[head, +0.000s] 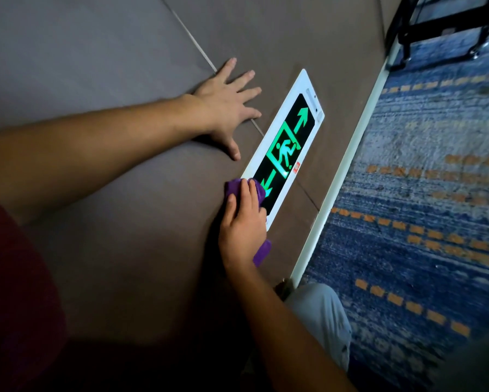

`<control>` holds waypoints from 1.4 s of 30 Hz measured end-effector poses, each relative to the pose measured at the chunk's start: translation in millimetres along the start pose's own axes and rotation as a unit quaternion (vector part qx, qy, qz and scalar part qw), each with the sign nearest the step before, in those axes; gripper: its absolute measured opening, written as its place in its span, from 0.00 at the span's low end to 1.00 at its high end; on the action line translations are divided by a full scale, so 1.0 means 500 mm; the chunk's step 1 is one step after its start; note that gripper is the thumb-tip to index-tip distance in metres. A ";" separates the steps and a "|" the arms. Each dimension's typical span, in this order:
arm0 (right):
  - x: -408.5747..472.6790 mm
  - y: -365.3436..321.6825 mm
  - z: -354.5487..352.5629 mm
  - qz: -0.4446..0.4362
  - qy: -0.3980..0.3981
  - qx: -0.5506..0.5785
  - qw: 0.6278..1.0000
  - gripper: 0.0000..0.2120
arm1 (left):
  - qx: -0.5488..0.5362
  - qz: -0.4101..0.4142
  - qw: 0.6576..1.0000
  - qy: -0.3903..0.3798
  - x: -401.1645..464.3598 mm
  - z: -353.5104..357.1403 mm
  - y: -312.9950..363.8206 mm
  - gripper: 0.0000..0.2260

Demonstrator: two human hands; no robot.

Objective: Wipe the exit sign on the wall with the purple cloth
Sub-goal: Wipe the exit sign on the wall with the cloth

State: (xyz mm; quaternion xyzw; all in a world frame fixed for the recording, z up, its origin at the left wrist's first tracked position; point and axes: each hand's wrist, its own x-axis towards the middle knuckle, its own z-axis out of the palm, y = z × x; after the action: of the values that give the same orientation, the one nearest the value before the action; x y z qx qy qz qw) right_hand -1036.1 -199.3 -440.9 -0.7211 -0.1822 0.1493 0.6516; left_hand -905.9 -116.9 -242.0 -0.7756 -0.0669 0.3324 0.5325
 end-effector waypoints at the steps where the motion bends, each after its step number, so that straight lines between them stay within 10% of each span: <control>1: -0.003 0.001 0.003 -0.004 0.002 -0.005 1.000 0.23 | 0.000 0.003 1.000 0.000 0.001 0.002 0.000 0.51; 27: 0.233 0.011 -0.014 -0.010 -0.021 -0.059 0.998 0.23 | 0.000 -0.019 1.000 -0.004 0.030 0.011 0.005 0.54; 42: 0.055 0.050 0.011 0.024 -0.010 -0.031 0.999 0.27 | -0.036 -0.029 0.999 -0.002 0.074 0.005 0.011 0.56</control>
State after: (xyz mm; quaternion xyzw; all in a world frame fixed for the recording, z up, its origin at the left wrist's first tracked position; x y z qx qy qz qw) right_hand -1012.5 -183.8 -465.8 -0.7437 -0.1760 0.1663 0.6231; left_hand -880.2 -100.1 -263.9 -0.7912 -0.1024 0.3154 0.5139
